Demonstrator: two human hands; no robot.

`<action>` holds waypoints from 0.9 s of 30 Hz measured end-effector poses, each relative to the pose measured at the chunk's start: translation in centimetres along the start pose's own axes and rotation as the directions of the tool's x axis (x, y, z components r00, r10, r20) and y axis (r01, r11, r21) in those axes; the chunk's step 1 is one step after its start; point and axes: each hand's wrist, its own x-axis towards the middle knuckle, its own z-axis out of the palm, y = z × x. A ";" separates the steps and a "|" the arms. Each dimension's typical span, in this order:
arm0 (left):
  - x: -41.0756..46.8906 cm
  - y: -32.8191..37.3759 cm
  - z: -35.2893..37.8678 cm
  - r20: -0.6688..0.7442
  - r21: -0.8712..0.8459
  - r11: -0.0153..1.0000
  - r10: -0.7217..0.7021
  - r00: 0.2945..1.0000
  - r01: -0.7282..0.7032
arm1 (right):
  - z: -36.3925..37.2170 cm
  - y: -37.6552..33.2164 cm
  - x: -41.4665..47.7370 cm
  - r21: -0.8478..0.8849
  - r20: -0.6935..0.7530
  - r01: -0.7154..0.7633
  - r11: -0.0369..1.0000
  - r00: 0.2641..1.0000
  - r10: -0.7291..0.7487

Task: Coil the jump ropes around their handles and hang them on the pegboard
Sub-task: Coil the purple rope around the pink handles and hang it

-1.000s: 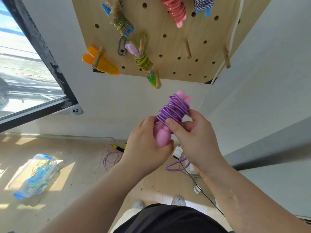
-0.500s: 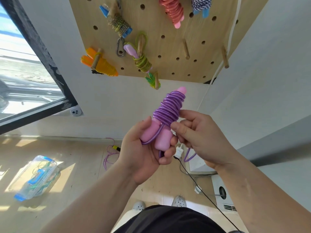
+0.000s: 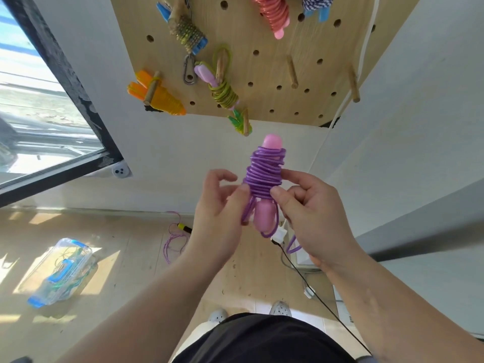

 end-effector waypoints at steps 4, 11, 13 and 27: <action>-1.5 -1.1 0.9 0.120 0.204 0.959 0.174 0.977 -0.196 | 1.2 -0.4 0.1 -0.058 -0.069 0.034 0.998 0.997 -0.038; -0.3 -0.7 -0.3 0.083 0.384 0.895 0.210 0.974 -0.226 | -0.2 -1.1 -0.3 0.039 0.094 -0.059 0.998 0.994 0.055; -0.4 -0.2 -0.4 0.092 0.179 0.979 0.083 0.992 -0.099 | -0.9 -1.2 -0.5 0.057 0.160 -0.073 0.996 0.985 0.063; 0.6 0.8 -1.3 0.446 -0.582 0.742 -0.051 0.893 0.333 | -0.5 1.5 -1.9 0.222 0.086 -0.238 0.946 0.971 0.224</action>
